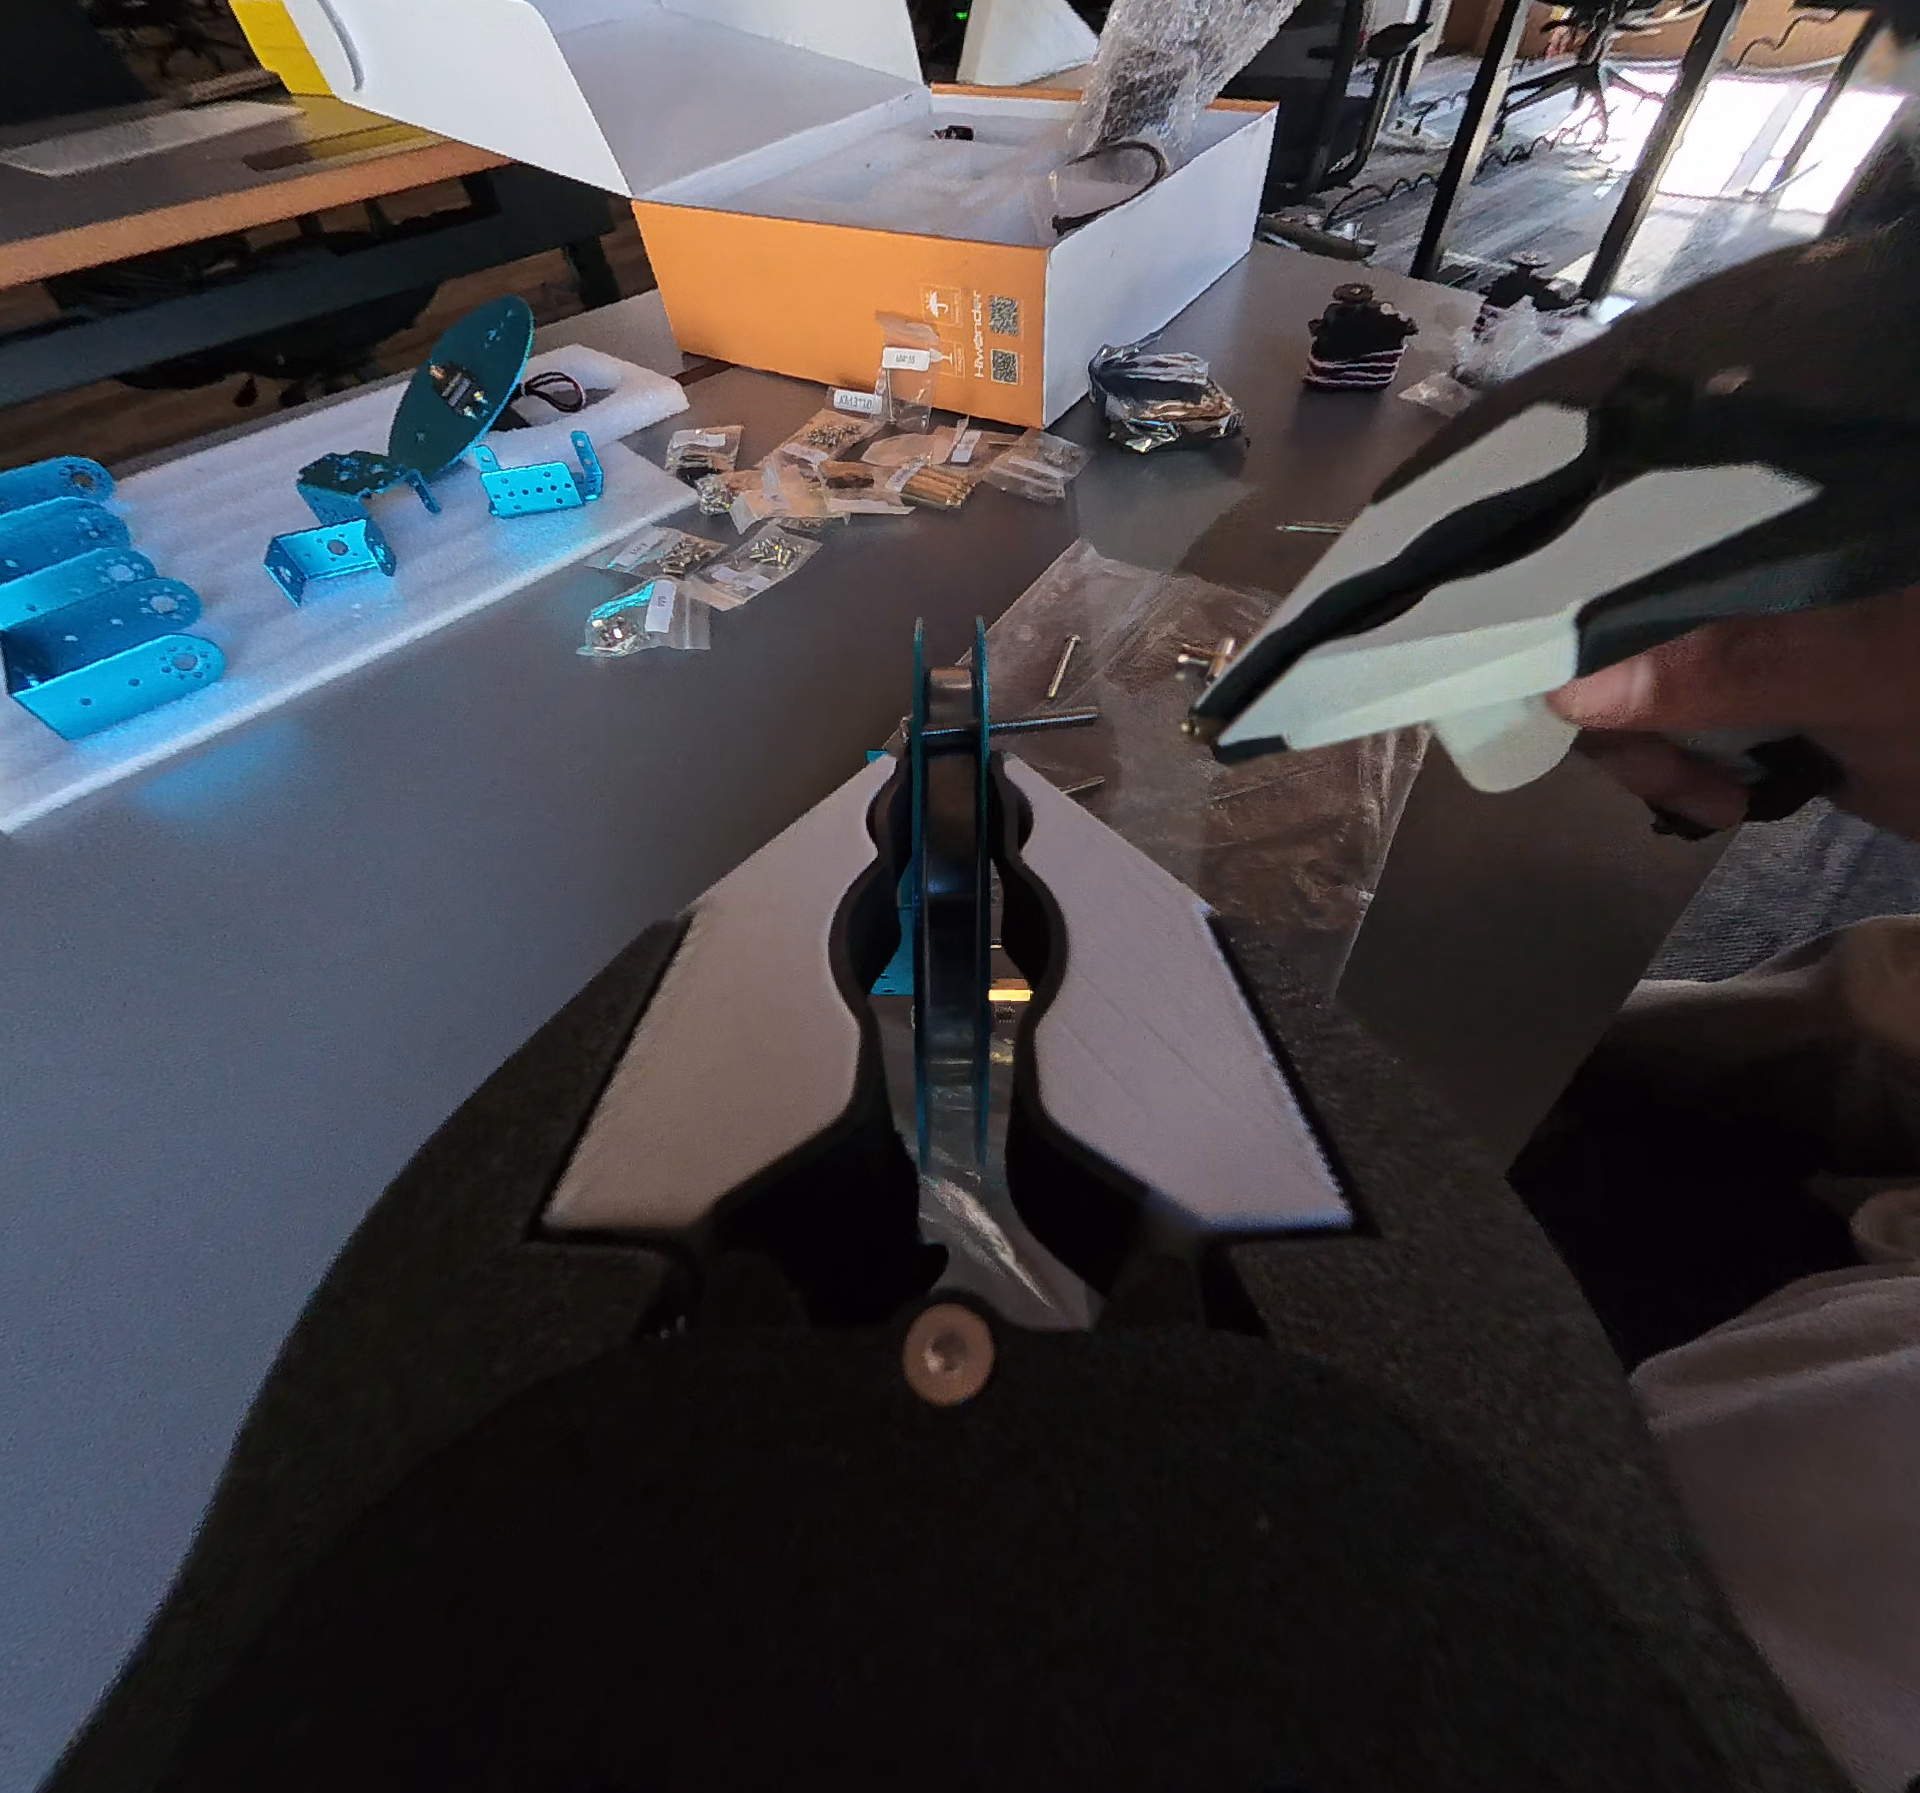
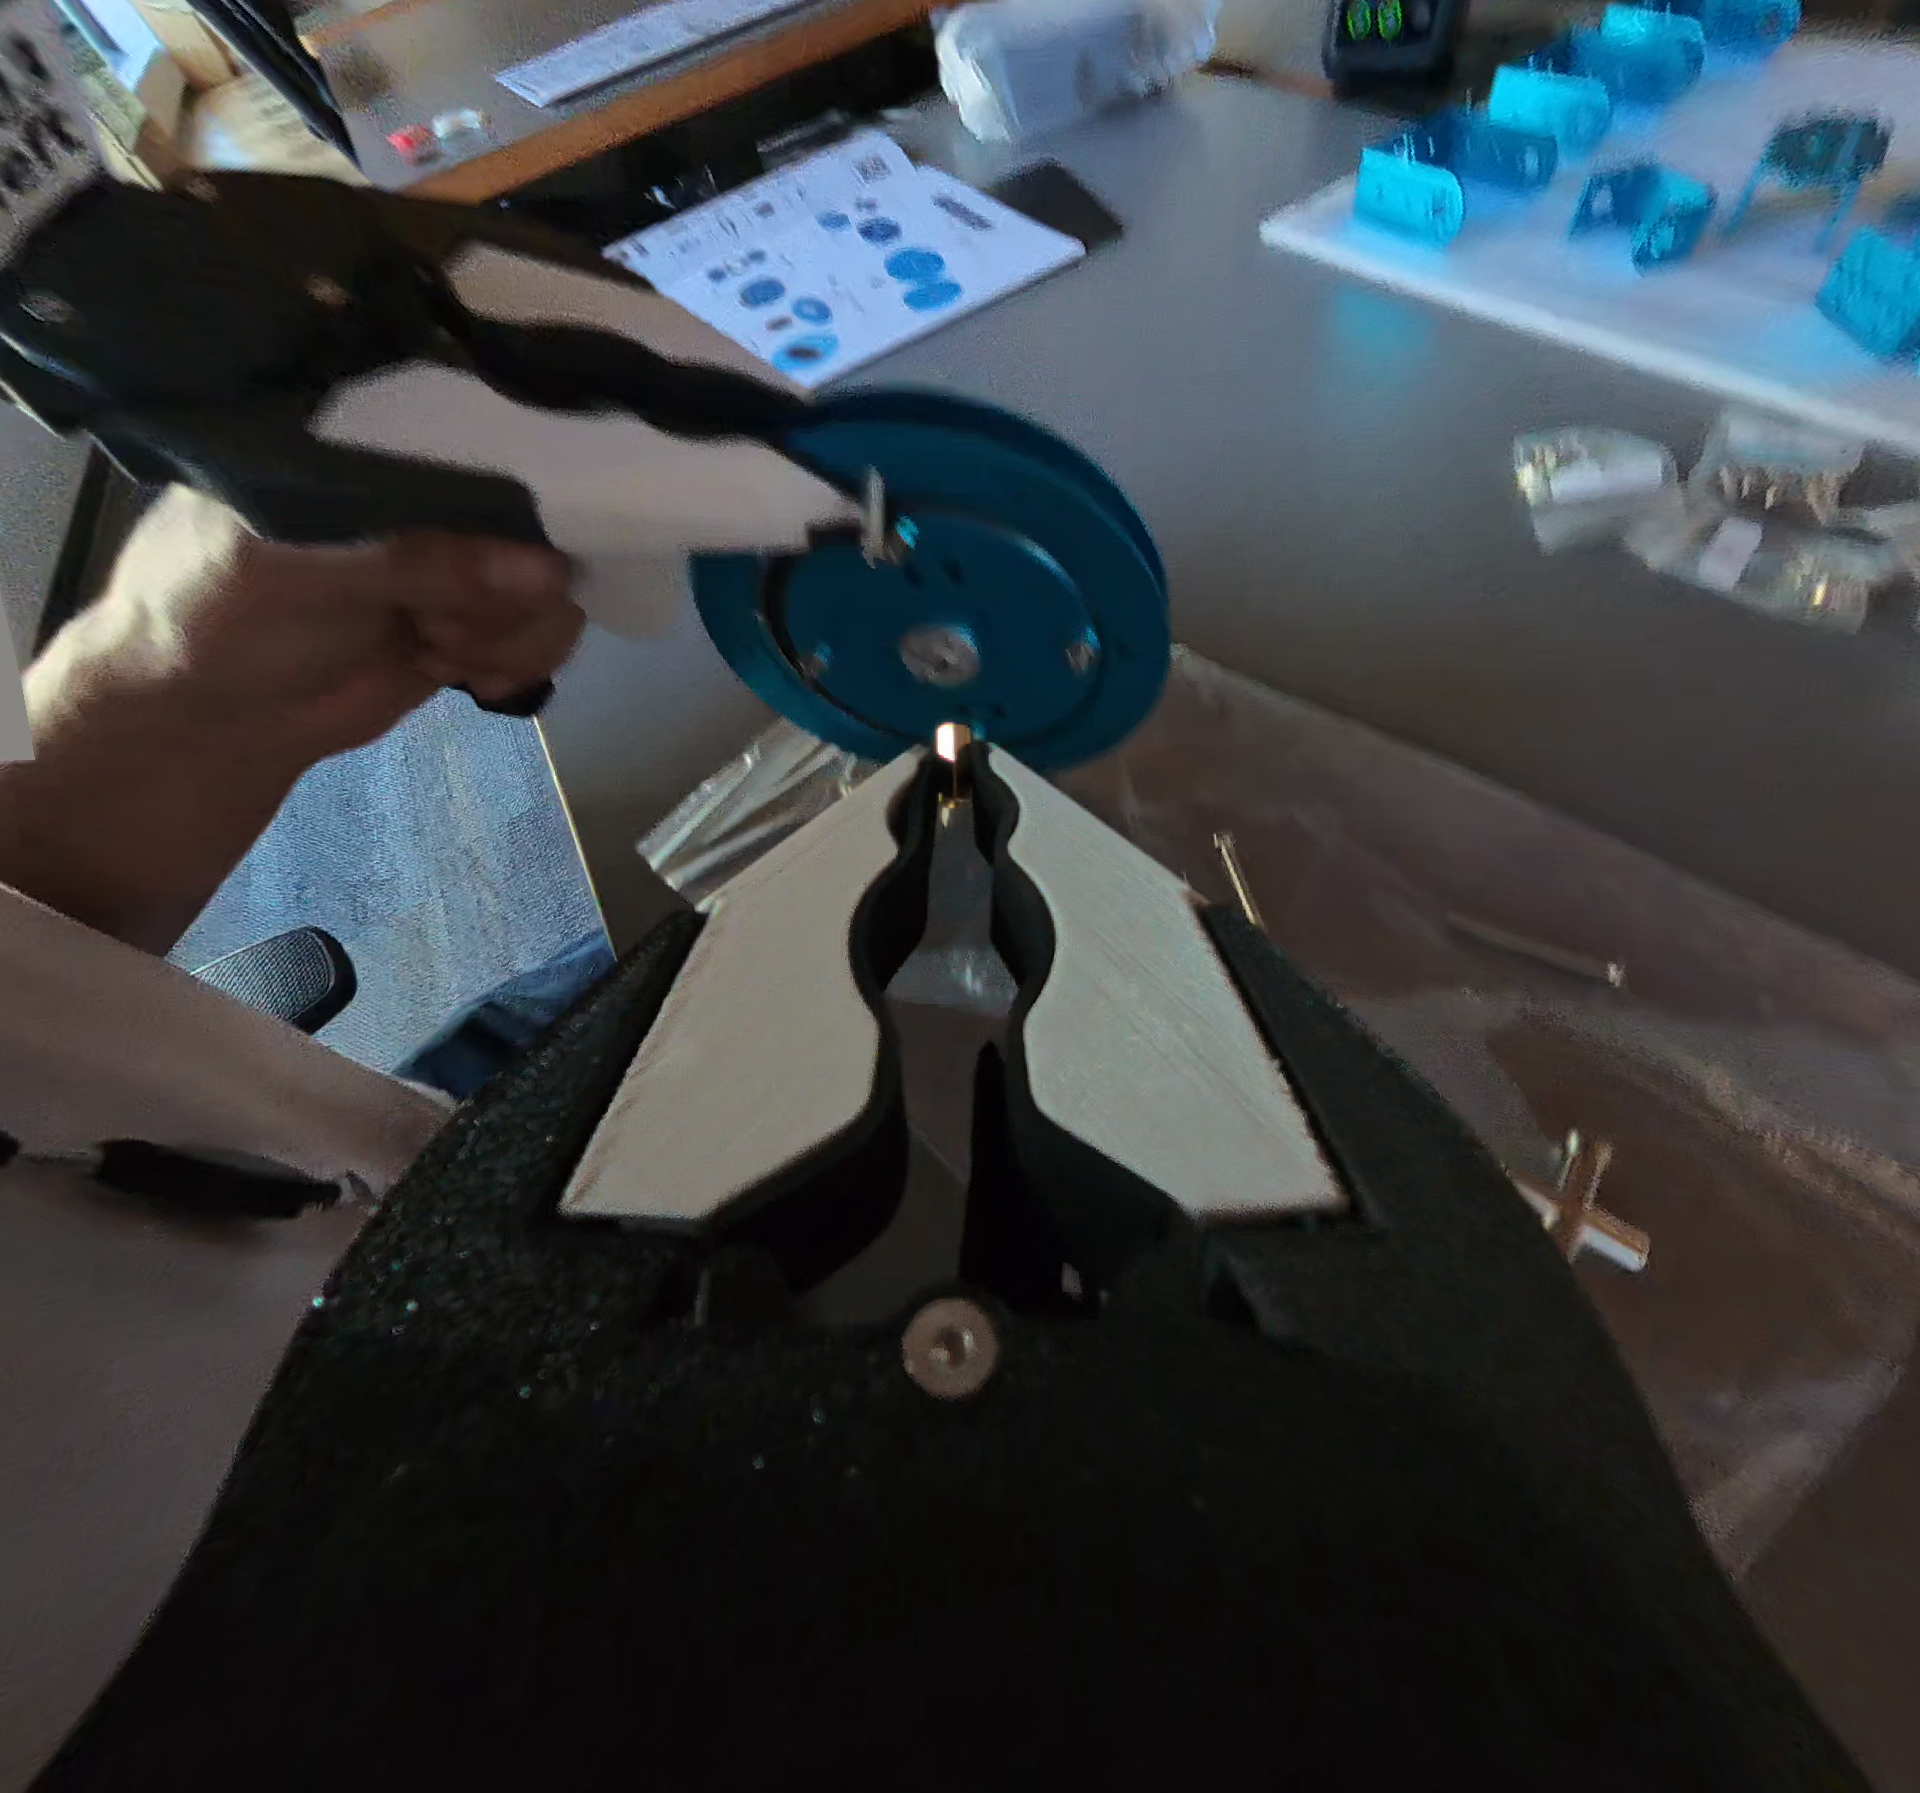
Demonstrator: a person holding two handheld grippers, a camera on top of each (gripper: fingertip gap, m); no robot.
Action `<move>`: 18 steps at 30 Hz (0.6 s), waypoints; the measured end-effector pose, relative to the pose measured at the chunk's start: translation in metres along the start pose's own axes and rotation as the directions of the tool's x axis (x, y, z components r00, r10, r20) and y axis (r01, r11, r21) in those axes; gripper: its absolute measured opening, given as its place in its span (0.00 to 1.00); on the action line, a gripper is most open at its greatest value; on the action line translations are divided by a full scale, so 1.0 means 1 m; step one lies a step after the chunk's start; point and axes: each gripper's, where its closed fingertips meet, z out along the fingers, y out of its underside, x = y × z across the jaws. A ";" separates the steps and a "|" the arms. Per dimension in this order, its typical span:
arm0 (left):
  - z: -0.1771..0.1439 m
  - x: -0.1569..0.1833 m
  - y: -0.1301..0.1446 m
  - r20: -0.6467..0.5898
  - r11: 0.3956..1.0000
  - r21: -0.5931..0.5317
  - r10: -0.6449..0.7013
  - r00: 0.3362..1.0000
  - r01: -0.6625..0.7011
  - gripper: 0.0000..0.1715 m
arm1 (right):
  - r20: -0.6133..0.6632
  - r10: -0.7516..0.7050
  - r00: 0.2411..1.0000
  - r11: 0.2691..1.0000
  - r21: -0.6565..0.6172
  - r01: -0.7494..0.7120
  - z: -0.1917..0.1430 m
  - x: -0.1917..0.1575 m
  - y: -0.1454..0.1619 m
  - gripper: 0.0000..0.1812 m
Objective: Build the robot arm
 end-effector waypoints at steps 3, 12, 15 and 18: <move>0.002 -0.003 0.003 0.033 1.000 -0.021 0.006 0.999 -0.006 0.07 | -0.139 -0.233 0.962 0.972 -0.068 0.226 0.008 0.000 -0.014 0.03; 0.006 -0.008 0.006 0.064 0.999 -0.039 0.015 0.998 -0.012 0.07 | -0.221 -0.421 0.880 0.902 -0.207 0.380 0.026 -0.005 -0.019 0.03; 0.007 -0.007 0.006 0.058 0.999 -0.042 0.015 0.998 -0.012 0.07 | -0.232 -0.459 0.858 0.883 -0.230 0.410 0.026 -0.004 -0.020 0.03; 0.008 -0.006 0.005 0.051 0.999 -0.042 0.020 0.998 -0.018 0.07 | -0.241 -0.465 0.852 0.881 -0.223 0.418 0.024 -0.004 -0.024 0.03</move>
